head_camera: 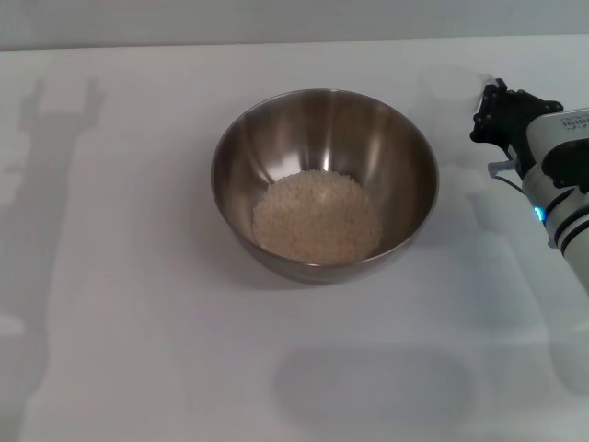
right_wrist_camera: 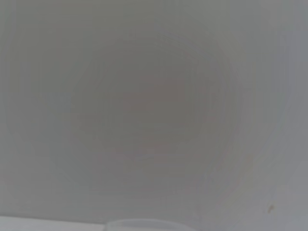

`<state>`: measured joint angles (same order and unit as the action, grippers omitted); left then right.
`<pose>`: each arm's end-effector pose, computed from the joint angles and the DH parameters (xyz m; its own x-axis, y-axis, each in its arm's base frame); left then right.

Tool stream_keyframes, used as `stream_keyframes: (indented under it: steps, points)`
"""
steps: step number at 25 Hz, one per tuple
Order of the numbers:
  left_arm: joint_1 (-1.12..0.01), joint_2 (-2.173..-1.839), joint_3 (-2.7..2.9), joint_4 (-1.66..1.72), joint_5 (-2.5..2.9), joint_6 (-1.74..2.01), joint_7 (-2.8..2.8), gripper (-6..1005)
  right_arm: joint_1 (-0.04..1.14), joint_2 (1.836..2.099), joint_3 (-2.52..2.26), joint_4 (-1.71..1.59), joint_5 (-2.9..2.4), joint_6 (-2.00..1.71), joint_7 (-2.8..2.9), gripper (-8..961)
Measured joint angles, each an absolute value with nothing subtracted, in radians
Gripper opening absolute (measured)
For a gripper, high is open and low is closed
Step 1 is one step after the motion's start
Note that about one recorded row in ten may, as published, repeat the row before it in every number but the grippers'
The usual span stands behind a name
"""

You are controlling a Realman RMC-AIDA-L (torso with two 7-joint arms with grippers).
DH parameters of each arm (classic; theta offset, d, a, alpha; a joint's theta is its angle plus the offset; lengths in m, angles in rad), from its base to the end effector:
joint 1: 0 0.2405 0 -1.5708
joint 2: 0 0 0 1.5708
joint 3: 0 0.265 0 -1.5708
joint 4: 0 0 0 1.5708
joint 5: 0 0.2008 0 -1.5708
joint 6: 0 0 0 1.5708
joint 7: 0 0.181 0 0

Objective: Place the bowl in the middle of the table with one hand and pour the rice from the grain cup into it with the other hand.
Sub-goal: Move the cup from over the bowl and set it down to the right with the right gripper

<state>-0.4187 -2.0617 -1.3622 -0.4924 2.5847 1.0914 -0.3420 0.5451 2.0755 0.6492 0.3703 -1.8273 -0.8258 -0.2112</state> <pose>-0.2681 0.4111 0.0546 0.3828 -0.2961 0.8751 0.8946 -0.1177 -0.4312 0.2985 0.4059 -0.0630 0.7529 -0.1518 -0.6403 -0.6570 -0.1185 -0.7445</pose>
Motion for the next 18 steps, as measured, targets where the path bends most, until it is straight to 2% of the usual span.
stream_keyframes:
  steps: [13, 18]
  points:
    - [-0.417, -2.062, -1.362, -0.492, 2.585, 1.102, -0.342, 844, 0.553, 2.074, 0.647, 0.350, -1.830, -0.792, -0.211, 81]
    - [-0.416, -2.062, -1.362, -0.492, 2.585, 1.105, -0.342, 844, 0.555, 2.074, 0.647, 0.346, -1.830, -0.782, -0.211, 179]
